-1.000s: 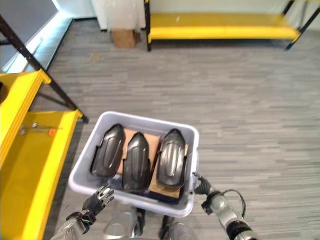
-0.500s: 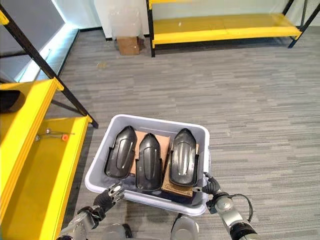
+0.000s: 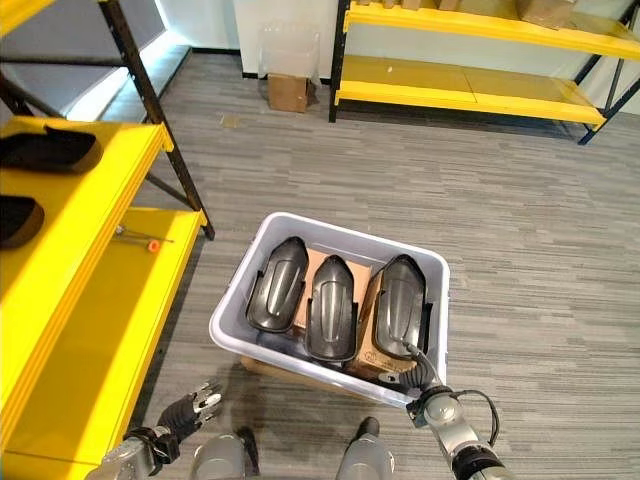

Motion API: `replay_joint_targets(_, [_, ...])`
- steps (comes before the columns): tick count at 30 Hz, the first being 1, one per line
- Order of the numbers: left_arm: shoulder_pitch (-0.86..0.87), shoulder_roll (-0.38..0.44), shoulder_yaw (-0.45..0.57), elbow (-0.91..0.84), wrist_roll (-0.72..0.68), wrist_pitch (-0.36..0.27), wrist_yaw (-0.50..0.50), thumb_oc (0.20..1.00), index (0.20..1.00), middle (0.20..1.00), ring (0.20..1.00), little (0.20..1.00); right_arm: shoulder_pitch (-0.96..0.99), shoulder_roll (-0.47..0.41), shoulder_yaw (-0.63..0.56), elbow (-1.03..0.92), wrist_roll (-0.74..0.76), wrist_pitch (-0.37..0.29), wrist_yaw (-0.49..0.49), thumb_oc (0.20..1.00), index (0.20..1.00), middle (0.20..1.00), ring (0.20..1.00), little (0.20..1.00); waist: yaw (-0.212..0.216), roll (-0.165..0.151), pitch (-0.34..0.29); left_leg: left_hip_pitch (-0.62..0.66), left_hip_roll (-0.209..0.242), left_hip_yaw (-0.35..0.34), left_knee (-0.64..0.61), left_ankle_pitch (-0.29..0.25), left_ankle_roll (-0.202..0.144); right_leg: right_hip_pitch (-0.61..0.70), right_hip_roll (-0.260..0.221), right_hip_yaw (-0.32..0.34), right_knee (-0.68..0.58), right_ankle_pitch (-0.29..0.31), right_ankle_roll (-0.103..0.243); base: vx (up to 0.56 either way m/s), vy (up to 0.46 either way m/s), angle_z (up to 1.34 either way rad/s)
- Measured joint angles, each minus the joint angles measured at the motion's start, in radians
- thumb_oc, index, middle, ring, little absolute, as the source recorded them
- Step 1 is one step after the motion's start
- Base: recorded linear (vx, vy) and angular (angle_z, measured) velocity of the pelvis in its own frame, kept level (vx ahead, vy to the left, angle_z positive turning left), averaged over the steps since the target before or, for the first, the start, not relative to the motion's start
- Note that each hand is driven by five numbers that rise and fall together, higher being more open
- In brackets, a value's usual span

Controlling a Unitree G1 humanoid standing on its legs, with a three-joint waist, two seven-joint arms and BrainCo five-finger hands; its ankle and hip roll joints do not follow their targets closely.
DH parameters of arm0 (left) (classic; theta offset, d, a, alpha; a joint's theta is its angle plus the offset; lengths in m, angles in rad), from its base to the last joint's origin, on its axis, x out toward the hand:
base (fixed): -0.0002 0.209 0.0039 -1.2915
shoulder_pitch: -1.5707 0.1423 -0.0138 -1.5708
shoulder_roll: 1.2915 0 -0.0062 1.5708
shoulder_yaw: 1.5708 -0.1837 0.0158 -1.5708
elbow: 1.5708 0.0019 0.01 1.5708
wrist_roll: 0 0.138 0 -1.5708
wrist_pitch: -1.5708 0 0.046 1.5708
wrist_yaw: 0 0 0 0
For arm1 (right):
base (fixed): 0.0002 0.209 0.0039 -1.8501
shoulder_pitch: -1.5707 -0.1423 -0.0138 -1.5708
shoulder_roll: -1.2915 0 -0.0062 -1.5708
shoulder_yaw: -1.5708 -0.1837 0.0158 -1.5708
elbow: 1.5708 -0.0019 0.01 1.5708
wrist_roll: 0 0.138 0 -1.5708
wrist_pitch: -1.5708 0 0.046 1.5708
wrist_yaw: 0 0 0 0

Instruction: Move parts from the plastic box to the shelf.

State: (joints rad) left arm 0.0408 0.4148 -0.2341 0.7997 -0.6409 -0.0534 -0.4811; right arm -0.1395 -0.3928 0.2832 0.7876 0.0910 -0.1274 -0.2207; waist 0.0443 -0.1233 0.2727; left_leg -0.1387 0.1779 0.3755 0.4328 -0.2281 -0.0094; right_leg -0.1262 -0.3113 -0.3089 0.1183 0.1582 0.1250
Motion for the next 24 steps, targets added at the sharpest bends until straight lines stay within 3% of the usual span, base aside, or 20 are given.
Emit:
replay_joint_targets(2, [-0.01, -0.015, -0.003, -0.027, 0.003, -0.001, 0.001, 1.0, 1.0, 1.0, 1.0, 1.0, 0.011, 0.001, -0.005, -0.072, 0.003, -0.01, -0.057, 1.0, 1.0, 1.0, 1.0, 1.0, -0.014, -0.03, 0.041, -0.001, 0.018, 0.033, 0.013, -0.005, 0.005, -0.005, 0.022, 0.001, -0.075, 0.127, -0.002, -0.06, 0.108, -0.62])
replay_joint_targets(3, [0.012, -0.017, 0.009, -0.042, -0.005, -0.008, 0.008, 1.0, 1.0, 1.0, 1.0, 1.0, 0.02, 0.022, -0.003, -0.11, 0.0, -0.011, -0.063, 1.0, 1.0, 1.0, 1.0, 1.0, -0.012, -0.03, 0.055, 0.02, 0.049, 0.08, 0.009, -0.001, 0.017, -0.007, 0.037, -0.034, -0.108, 0.215, 0.012, -0.12, 0.099, -1.06])
replay_joint_targets(4, [0.028, -0.036, 0.01, -0.047, -0.016, -0.011, 0.01, 1.0, 1.0, 1.0, 1.0, 1.0, 0.036, 0.028, -0.002, -0.13, -0.008, -0.013, -0.06, 1.0, 1.0, 1.0, 1.0, 1.0, -0.007, -0.026, 0.062, 0.041, 0.076, 0.121, 0.006, 0.001, 0.033, -0.031, 0.031, -0.106, -0.041, 0.181, 0.022, -0.08, 0.027, -1.13])
replay_joint_targets(5, [0.027, -0.053, 0.0, -0.056, -0.018, -0.014, 0.012, 1.0, 1.0, 1.0, 1.0, 1.0, 0.055, 0.021, -0.004, -0.128, -0.016, -0.007, -0.062, 1.0, 1.0, 1.0, 1.0, 1.0, -0.007, -0.016, 0.062, 0.043, 0.086, 0.131, -0.01, -0.001, 0.032, -0.077, 0.005, -0.103, 0.12, 0.09, 0.027, -0.06, -0.06, -0.7])
replay_joint_targets(6, [0.022, -0.064, -0.009, -0.065, -0.028, -0.023, 0.015, 1.0, 1.0, 1.0, 1.0, 1.0, 0.065, 0.013, -0.003, -0.129, -0.018, -0.003, -0.064, 1.0, 1.0, 1.0, 1.0, 1.0, -0.014, -0.006, 0.063, 0.035, 0.081, 0.113, -0.021, 0.009, 0.036, -0.109, 0.016, -0.046, 0.244, 0.023, 0.043, -0.05, -0.108, -0.05])
replay_joint_targets(7, [0.01, -0.061, -0.041, -0.08, -0.055, -0.031, 0.028, 1.0, 1.0, 1.0, 1.0, 1.0, 0.074, 0.006, 0.003, -0.128, -0.017, -0.002, -0.066, 1.0, 1.0, 1.0, 1.0, 1.0, -0.03, 0.011, 0.066, 0.008, 0.084, 0.061, -0.033, 0.043, -0.003, -0.132, 0.057, 0.052, 0.354, -0.075, 0.03, -0.15, -0.158, 0.46])
replay_joint_targets(8, [-0.013, -0.046, -0.076, -0.114, -0.072, -0.044, 0.04, 1.0, 1.0, 1.0, 1.0, 1.0, 0.078, -0.008, 0.005, -0.12, -0.017, -0.002, -0.066, 1.0, 1.0, 1.0, 1.0, 1.0, -0.033, 0.012, 0.063, -0.02, 0.072, 0.036, -0.073, 0.075, -0.001, -0.114, 0.084, 0.086, 0.354, -0.16, 0.033, -0.16, -0.166, 0.51])
replay_joint_targets(10, [-0.039, -0.051, -0.077, -0.123, -0.1, -0.062, 0.065, 1.0, 1.0, 1.0, 1.0, 1.0, -0.007, -0.033, 0.006, -0.066, -0.017, -0.013, -0.066, 1.0, 1.0, 1.0, 1.0, 1.0, -0.012, -0.001, 0.075, -0.06, 0.048, 0.045, -0.08, 0.109, 0.003, -0.051, 0.092, 0.057, 0.198, -0.202, 0.004, -0.13, -0.186, 0.12])
replay_joint_targets(11, [-0.058, -0.053, -0.074, -0.121, -0.111, -0.064, 0.077, 1.0, 1.0, 1.0, 1.0, 1.0, -0.072, -0.053, 0.009, -0.03, -0.017, -0.021, -0.068, 1.0, 1.0, 1.0, 1.0, 1.0, 0.0, 0.021, 0.106, -0.073, 0.055, 0.047, -0.078, 0.12, -0.004, -0.027, 0.105, 0.046, 0.131, -0.217, -0.028, -0.06, -0.122, -0.05])
replay_joint_targets(12, [-0.087, -0.061, -0.072, -0.132, -0.13, -0.064, 0.088, 1.0, 1.0, 1.0, 1.0, 1.0, -0.139, -0.086, 0.021, -0.016, -0.011, -0.02, -0.071, 1.0, 1.0, 1.0, 1.0, 1.0, 0.005, 0.067, 0.134, -0.092, 0.072, 0.04, -0.092, 0.143, -0.02, -0.032, 0.119, 0.018, 0.109, -0.203, -0.03, -0.04, -0.069, 0.01])
replay_joint_targets(14, [-0.099, -0.073, -0.07, -0.137, -0.139, -0.063, 0.094, 1.0, 1.0, 1.0, 1.0, 1.0, -0.227, -0.122, 0.023, -0.018, 0.0, -0.02, -0.077, 1.0, 1.0, 1.0, 1.0, 1.0, 0.004, 0.112, 0.161, -0.085, 0.074, 0.039, -0.154, 0.186, -0.031, -0.039, 0.129, -0.005, 0.106, -0.2, -0.055, -0.01, -0.027, 0.2])
replay_joint_targets(18, [-0.095, -0.075, -0.073, -0.199, -0.156, -0.038, 0.09, 1.0, 1.0, 1.0, 1.0, 1.0, -0.33, -0.14, -0.001, -0.024, 0.003, -0.02, -0.096, 1.0, 1.0, 1.0, 1.0, 1.0, 0.018, 0.119, 0.164, -0.072, 0.086, 0.028, -0.175, 0.193, -0.034, -0.05, 0.13, -0.031, 0.151, -0.237, -0.092, -0.01, 0.016, 0.16])
replay_joint_targets(24, [-0.188, -0.047, -0.083, -0.221, -0.156, -0.014, 0.095, 1.0, 1.0, 1.0, 1.0, 1.0, -0.441, -0.137, 0.021, -0.052, 0.0, -0.003, -0.109, 1.0, 1.0, 1.0, 1.0, 1.0, 0.032, 0.118, 0.201, -0.128, 0.057, 0.025, -0.108, 0.196, -0.01, -0.121, 0.061, -0.031, 0.284, -0.284, -0.082, -0.03, 0.033, 0.13])
